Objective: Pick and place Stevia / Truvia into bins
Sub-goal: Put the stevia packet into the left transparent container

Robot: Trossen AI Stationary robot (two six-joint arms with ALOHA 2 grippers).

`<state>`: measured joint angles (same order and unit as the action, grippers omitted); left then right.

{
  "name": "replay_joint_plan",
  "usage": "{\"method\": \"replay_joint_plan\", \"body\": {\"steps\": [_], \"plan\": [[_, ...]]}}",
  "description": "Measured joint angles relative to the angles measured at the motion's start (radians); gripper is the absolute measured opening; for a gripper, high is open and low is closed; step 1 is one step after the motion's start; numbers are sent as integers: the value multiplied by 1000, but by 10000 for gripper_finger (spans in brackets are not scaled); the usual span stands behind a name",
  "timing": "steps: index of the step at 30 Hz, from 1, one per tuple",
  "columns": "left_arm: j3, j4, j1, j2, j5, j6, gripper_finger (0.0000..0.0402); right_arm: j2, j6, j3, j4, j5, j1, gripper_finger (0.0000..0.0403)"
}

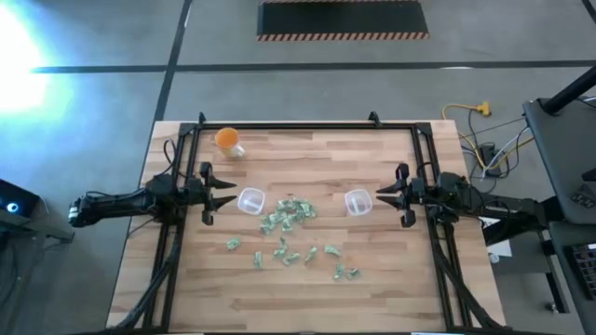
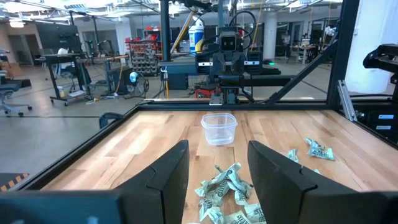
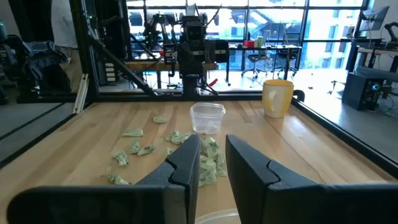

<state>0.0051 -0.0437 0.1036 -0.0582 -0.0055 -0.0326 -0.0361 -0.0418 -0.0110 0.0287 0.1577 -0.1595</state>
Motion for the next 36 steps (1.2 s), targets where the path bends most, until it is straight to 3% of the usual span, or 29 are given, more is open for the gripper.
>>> {"method": "replay_joint_plan", "body": {"steps": [7, 15, 20, 23, 25, 29, 36], "plan": [[0, 0, 0, 0, 0, 0, 148, 0, -40, 0, 15, 0, 0, 68], [0, 0, 0, 0, 0, 0, 148, 1, -243, 0, 40, 0, 0, 68], [0, -6, 0, 1, 0, 0, 148, 1, -164, 0, 54, -1, 0, 68], [0, -68, 0, -4, 1, 10, 148, -6, -151, 0, 144, -3, 0, 68], [0, -122, 0, -4, 2, 94, 148, -7, -185, 0, 235, 0, 0, 68], [0, -218, 0, -3, 3, 290, 148, -12, -164, -1, 401, 91, 0, 68], [0, -373, 0, -5, -33, 222, 148, -55, -157, -1, 470, 205, 18, 68]]}}
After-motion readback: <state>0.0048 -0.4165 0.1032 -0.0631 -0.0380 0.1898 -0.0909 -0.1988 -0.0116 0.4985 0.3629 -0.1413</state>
